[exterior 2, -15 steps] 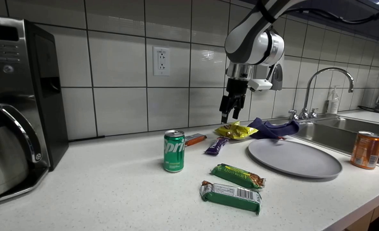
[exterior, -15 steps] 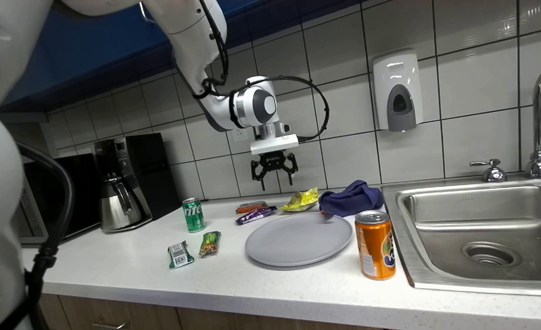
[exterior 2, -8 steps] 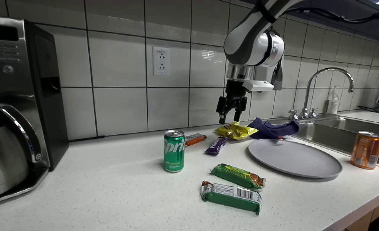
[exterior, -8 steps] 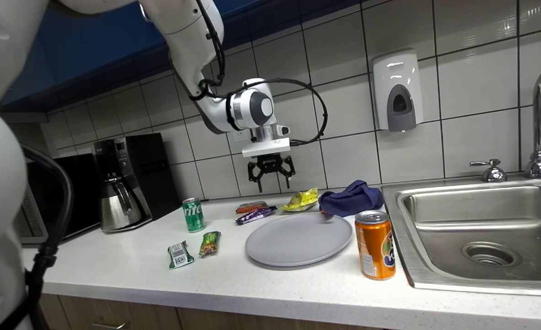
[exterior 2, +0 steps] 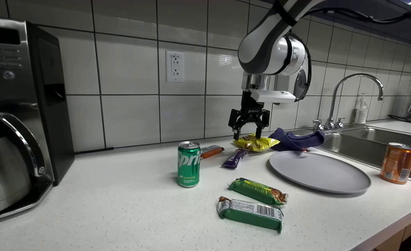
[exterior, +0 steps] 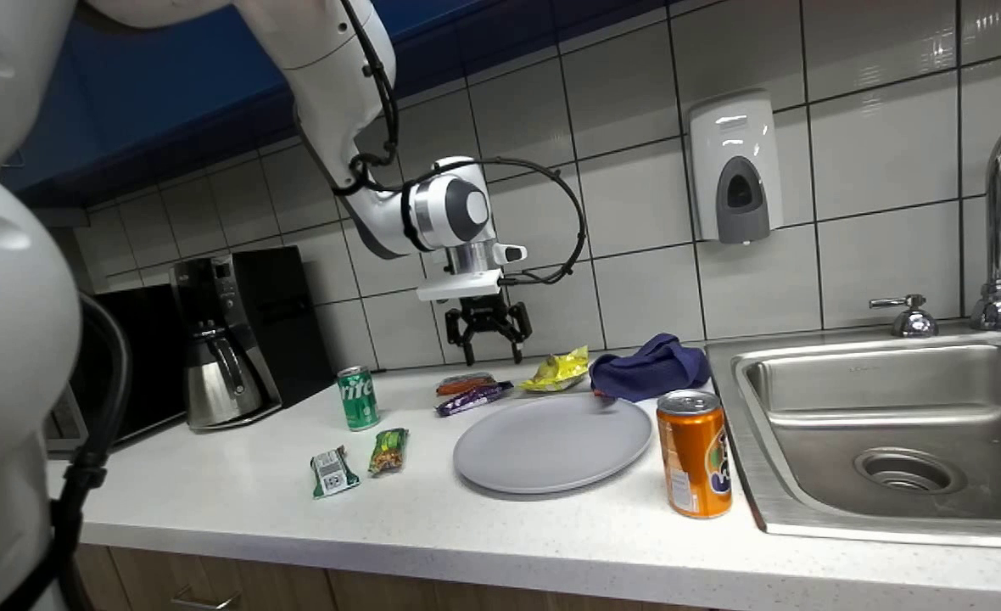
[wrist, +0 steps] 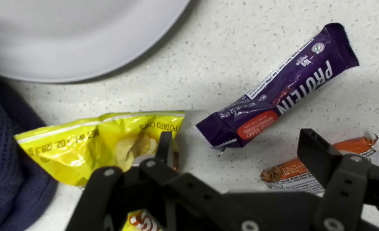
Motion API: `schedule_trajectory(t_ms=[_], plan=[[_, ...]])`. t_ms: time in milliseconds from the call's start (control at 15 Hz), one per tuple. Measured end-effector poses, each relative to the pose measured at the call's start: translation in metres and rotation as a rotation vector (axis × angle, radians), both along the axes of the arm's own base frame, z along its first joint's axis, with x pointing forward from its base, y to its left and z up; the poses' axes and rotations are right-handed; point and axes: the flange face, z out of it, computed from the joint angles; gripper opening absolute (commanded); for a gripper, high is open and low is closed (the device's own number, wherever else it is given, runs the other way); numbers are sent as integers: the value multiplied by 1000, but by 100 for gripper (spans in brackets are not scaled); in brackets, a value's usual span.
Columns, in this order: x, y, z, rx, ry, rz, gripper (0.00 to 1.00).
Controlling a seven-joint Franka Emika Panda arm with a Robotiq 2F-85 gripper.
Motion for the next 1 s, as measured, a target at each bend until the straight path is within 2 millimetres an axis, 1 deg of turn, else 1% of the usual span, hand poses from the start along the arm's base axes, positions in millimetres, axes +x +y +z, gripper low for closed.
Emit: schedule_trajectory(t_ms=[533,733,1000], plan=[[-13,41,-16,-27,132,-257,100],[-12,48,-24,-10,164,-339,100],[-6,50,-32,16,171,-410,100]])
